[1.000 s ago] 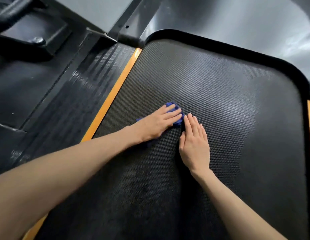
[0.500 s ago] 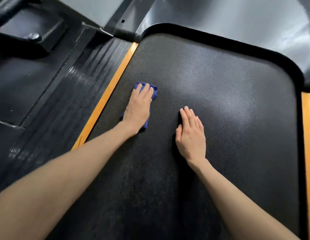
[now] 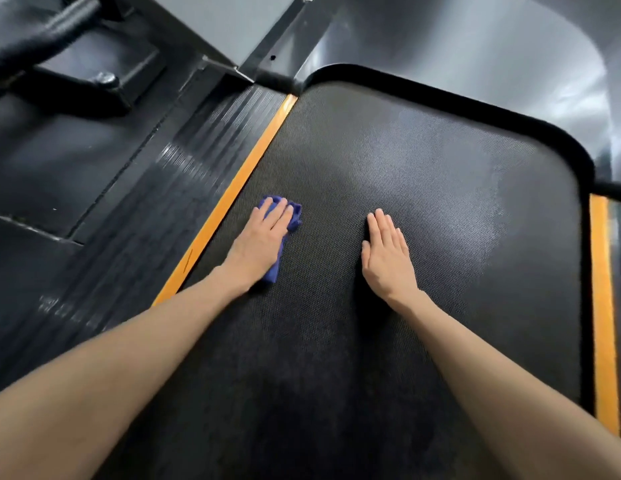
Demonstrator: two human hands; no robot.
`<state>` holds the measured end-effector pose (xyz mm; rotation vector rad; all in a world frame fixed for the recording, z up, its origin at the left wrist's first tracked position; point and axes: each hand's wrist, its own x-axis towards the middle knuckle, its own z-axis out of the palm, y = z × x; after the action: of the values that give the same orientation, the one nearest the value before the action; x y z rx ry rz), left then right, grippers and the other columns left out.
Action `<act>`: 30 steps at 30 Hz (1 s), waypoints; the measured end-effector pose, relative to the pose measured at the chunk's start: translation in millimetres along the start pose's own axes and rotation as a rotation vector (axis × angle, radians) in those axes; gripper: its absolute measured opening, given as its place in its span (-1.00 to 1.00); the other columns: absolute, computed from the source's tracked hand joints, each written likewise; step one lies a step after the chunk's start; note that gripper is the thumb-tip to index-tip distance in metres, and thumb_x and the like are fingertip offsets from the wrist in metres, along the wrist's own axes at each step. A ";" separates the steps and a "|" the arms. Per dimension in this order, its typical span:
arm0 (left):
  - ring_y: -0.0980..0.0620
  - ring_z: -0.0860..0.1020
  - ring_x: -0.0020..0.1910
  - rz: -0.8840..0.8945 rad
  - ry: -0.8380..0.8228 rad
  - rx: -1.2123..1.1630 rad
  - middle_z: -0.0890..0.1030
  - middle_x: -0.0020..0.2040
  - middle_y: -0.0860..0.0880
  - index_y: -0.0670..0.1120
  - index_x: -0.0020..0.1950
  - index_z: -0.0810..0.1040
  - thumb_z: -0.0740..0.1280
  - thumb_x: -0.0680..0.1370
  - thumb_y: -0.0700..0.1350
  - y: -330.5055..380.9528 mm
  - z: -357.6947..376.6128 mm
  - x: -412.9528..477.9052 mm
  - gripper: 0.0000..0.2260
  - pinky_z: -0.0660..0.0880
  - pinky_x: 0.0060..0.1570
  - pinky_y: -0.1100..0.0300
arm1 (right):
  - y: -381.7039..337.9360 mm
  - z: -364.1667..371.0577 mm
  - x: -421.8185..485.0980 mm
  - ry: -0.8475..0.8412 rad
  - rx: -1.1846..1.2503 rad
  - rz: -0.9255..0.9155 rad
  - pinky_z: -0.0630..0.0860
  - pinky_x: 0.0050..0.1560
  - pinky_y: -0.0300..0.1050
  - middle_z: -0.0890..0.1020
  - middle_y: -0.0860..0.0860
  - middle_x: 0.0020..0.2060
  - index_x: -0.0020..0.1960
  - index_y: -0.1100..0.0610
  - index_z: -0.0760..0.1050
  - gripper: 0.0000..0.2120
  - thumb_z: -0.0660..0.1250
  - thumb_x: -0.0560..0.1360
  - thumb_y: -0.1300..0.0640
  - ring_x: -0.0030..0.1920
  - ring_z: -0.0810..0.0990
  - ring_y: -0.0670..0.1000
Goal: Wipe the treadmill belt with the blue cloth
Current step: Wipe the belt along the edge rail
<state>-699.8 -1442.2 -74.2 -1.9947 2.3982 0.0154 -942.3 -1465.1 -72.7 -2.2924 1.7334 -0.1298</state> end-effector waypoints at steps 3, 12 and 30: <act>-0.21 0.08 0.48 -0.119 0.086 -0.089 0.17 0.49 -0.17 -0.21 0.48 0.15 0.13 0.59 -0.27 3.5 2.3 -14.6 -0.54 0.02 0.45 -0.04 | -6.3 -7.9 -15.5 0.046 0.049 0.031 -0.23 0.49 -0.10 -0.09 0.07 0.53 0.54 0.18 -0.07 -0.46 0.02 0.61 0.14 0.52 -0.15 0.00; -0.14 0.25 0.44 0.474 0.039 -0.081 0.32 0.44 -0.11 -0.19 0.42 0.33 0.11 0.52 -0.20 53.2 5.9 -108.4 -0.55 0.21 0.41 -0.04 | -14.7 24.7 -81.0 0.188 -0.048 0.082 0.01 0.47 -0.02 0.26 0.10 0.46 0.47 0.19 0.22 -0.50 -0.04 0.57 0.06 0.48 0.18 0.06; -0.13 0.19 0.46 0.341 -0.001 -0.047 0.26 0.46 -0.12 -0.19 0.44 0.28 0.10 0.52 -0.18 25.4 -7.6 -132.5 -0.53 0.11 0.41 0.00 | -18.1 24.9 -82.8 0.222 -0.023 0.096 0.00 0.48 -0.01 0.21 0.06 0.49 0.49 0.16 0.18 -0.49 -0.05 0.57 0.05 0.50 0.10 0.00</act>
<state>-700.7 -1307.5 -63.7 -1.5744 2.7277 0.0795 -943.1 -1377.6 -84.7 -2.2795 1.9570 -0.3601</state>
